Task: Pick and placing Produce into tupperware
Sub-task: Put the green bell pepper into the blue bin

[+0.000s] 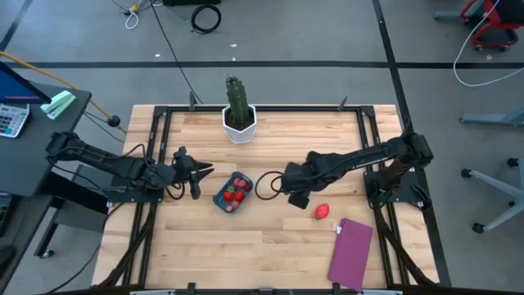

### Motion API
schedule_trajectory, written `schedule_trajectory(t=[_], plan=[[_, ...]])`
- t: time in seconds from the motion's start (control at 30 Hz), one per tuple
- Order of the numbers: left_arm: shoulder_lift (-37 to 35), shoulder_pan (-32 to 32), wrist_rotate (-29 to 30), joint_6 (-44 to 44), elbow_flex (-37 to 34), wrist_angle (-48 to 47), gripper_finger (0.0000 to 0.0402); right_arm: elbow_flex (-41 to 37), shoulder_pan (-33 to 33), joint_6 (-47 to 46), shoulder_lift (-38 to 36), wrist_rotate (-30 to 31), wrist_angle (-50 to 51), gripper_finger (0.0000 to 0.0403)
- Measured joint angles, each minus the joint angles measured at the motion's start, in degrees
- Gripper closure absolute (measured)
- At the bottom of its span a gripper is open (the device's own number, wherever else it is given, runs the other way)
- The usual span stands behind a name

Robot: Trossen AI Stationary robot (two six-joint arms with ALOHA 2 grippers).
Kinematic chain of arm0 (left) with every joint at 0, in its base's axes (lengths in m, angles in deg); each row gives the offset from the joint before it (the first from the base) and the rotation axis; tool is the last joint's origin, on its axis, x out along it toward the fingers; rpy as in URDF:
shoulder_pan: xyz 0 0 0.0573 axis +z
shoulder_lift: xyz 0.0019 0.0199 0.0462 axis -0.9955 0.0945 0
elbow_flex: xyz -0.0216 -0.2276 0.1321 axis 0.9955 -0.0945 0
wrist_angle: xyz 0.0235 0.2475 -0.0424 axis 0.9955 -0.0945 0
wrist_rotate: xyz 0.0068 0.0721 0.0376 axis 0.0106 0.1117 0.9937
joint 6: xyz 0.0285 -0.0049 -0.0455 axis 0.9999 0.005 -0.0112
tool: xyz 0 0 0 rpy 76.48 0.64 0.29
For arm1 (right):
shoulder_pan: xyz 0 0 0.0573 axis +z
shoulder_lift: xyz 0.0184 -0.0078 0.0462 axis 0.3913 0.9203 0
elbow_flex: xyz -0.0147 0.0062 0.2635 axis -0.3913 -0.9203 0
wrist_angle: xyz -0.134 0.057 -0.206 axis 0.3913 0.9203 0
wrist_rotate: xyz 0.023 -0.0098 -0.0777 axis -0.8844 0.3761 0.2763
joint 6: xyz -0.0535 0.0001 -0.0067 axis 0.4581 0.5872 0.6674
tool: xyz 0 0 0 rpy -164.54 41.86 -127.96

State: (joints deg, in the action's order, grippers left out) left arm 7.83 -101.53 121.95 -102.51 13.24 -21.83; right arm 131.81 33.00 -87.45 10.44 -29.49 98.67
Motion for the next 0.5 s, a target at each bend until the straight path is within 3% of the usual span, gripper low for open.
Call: schedule_trajectory(t=[0.17, 0.4, 0.5], plan=[[0.0, 0.0, 0.0, -0.8, 0.0, -0.2, 0.0323, 0.0, -0.5, -6.6, 0.9, -5.3, 6.3, 0.0197], [0.0, 0.0, 0.0, -0.8, 0.0, -0.9, 0.0318, 0.0, -1.7, -10.0, 0.9, -13.4, 5.7, 0.0151], [0.0, -0.2, 0.0, -1.7, 0.0, -1.6, 0.0319, 0.0, -2.2, -12.7, 0.9, -13.7, 4.3, 0.0141]])
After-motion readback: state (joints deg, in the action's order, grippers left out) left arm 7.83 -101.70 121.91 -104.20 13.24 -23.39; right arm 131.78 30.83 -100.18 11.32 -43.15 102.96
